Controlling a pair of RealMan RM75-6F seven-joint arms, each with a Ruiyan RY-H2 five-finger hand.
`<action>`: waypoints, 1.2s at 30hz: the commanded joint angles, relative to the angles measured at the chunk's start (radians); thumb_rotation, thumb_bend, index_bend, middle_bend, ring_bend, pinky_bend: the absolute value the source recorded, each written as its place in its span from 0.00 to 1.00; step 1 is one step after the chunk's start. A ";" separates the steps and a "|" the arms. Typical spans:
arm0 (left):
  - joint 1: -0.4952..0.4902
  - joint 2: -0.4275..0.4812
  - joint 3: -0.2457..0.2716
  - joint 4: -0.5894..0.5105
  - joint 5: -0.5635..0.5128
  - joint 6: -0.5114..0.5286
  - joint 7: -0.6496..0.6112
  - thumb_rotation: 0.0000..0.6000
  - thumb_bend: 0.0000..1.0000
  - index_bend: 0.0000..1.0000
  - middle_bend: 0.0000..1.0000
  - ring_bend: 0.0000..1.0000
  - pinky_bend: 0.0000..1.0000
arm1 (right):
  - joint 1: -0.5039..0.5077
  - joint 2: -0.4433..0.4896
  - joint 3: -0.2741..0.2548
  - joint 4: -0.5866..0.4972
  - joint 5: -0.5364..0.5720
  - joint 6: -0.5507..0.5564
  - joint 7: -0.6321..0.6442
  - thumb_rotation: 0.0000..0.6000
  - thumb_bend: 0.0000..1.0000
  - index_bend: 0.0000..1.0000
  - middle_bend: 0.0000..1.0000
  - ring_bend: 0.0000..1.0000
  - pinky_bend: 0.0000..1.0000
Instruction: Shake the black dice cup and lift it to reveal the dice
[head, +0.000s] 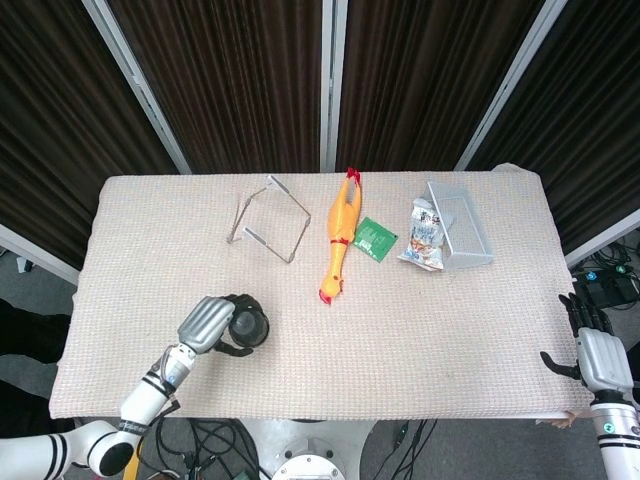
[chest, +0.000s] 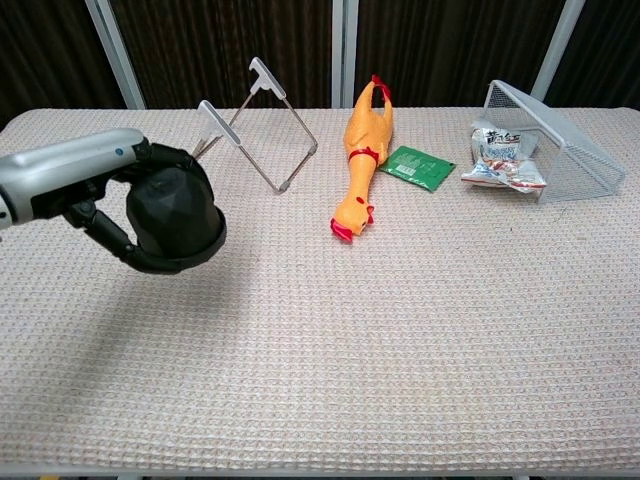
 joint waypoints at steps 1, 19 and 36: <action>-0.010 -0.071 0.002 0.091 -0.002 -0.049 -0.065 1.00 0.25 0.51 0.56 0.45 0.50 | -0.002 0.005 0.002 -0.006 -0.002 0.007 0.000 1.00 0.15 0.00 0.00 0.00 0.00; -0.070 -0.191 -0.007 0.317 0.050 -0.127 -0.201 1.00 0.18 0.28 0.33 0.21 0.29 | 0.002 0.003 0.005 0.002 0.017 -0.012 -0.001 1.00 0.15 0.00 0.00 0.00 0.00; -0.073 -0.152 0.022 0.316 0.145 -0.071 -0.283 1.00 0.04 0.07 0.00 0.00 0.03 | 0.002 0.003 0.004 -0.002 0.016 -0.010 -0.006 1.00 0.15 0.00 0.00 0.00 0.00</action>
